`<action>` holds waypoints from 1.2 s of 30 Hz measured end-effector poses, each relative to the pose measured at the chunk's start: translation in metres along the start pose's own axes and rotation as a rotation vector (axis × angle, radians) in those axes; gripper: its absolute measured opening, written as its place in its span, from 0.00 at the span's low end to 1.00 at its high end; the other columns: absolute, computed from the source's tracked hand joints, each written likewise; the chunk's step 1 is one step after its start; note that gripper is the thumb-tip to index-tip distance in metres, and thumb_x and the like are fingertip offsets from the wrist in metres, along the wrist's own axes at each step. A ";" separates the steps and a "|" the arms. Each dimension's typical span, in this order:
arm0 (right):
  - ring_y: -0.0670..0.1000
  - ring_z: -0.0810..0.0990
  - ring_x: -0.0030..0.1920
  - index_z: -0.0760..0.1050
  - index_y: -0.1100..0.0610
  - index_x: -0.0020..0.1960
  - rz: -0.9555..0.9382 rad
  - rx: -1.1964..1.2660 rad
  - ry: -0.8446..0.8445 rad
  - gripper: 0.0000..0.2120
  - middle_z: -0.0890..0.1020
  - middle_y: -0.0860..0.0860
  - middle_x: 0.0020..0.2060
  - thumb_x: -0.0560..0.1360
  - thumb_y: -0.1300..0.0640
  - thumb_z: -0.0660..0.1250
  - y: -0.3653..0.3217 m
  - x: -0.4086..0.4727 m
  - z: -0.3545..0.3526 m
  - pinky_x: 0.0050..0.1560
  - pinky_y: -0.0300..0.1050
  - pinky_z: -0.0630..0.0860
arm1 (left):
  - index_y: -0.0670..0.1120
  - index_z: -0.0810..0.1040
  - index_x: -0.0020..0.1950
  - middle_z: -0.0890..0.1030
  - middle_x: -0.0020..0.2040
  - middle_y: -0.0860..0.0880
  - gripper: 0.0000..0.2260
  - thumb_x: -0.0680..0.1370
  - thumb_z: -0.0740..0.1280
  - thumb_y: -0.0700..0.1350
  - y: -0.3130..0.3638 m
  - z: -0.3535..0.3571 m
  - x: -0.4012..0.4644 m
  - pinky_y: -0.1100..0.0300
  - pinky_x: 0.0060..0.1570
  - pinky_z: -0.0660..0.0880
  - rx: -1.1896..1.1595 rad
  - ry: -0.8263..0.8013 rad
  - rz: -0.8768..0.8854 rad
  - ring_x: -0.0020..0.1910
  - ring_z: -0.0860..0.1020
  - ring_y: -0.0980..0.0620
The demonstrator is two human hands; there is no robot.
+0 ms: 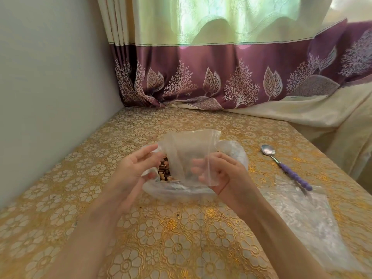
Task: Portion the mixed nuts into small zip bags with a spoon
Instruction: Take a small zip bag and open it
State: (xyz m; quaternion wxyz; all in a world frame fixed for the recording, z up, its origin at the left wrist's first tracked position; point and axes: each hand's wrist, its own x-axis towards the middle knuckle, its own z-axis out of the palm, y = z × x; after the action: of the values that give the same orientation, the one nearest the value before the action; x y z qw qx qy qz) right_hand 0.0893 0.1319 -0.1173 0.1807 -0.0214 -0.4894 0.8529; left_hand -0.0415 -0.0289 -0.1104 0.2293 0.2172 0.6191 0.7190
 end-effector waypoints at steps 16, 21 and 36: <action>0.45 0.74 0.30 0.77 0.58 0.45 -0.142 -0.528 0.294 0.05 0.78 0.49 0.32 0.71 0.60 0.71 0.012 0.005 -0.011 0.33 0.37 0.74 | 0.41 0.81 0.41 0.80 0.31 0.49 0.12 0.68 0.70 0.50 -0.002 -0.003 0.000 0.66 0.24 0.71 0.097 0.247 0.233 0.25 0.73 0.56; 0.41 0.68 0.30 0.72 0.52 0.40 -0.490 -0.865 0.445 0.11 0.71 0.46 0.31 0.69 0.62 0.74 0.013 0.004 -0.007 0.34 0.34 0.69 | 0.42 0.79 0.38 0.79 0.30 0.47 0.16 0.68 0.69 0.55 -0.007 -0.003 0.000 0.66 0.25 0.71 0.203 0.271 0.298 0.25 0.74 0.54; 0.46 0.84 0.45 0.80 0.48 0.47 -0.418 -0.694 0.102 0.08 0.85 0.49 0.43 0.70 0.48 0.67 0.010 0.000 -0.008 0.42 0.38 0.80 | 0.49 0.82 0.36 0.79 0.26 0.46 0.13 0.72 0.66 0.57 -0.004 -0.009 -0.001 0.67 0.22 0.70 0.301 0.279 0.353 0.21 0.75 0.55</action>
State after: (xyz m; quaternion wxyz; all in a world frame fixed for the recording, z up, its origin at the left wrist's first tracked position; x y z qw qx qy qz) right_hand 0.0885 0.1344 -0.1298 0.3562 -0.0236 -0.7322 0.5800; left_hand -0.0462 -0.0360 -0.1156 -0.0220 0.2525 0.6972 0.6705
